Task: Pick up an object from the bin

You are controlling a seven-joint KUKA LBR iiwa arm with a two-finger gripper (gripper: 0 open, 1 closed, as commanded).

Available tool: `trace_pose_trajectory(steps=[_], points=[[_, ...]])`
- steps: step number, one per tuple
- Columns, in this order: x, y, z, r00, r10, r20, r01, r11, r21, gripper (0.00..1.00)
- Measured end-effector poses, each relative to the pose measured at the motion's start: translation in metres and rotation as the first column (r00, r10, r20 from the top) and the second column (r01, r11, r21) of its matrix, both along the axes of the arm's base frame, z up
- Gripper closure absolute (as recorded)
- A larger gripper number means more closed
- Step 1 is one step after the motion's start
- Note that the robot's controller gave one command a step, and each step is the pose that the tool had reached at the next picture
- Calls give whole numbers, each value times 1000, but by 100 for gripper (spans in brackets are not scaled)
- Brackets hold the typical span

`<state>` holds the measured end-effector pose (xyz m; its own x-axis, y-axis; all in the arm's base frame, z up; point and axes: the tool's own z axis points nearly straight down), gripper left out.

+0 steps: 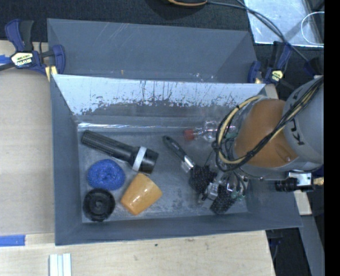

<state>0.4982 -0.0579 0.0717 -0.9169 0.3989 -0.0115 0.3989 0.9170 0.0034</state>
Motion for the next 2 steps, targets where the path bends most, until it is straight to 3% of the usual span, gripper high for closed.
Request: trace_pose_trajectory(steps=[1,2], points=[[-10,-13,4,971,-241,5,241,971,9,100],[-10,-13,4,971,-241,5,241,971,9,100]])
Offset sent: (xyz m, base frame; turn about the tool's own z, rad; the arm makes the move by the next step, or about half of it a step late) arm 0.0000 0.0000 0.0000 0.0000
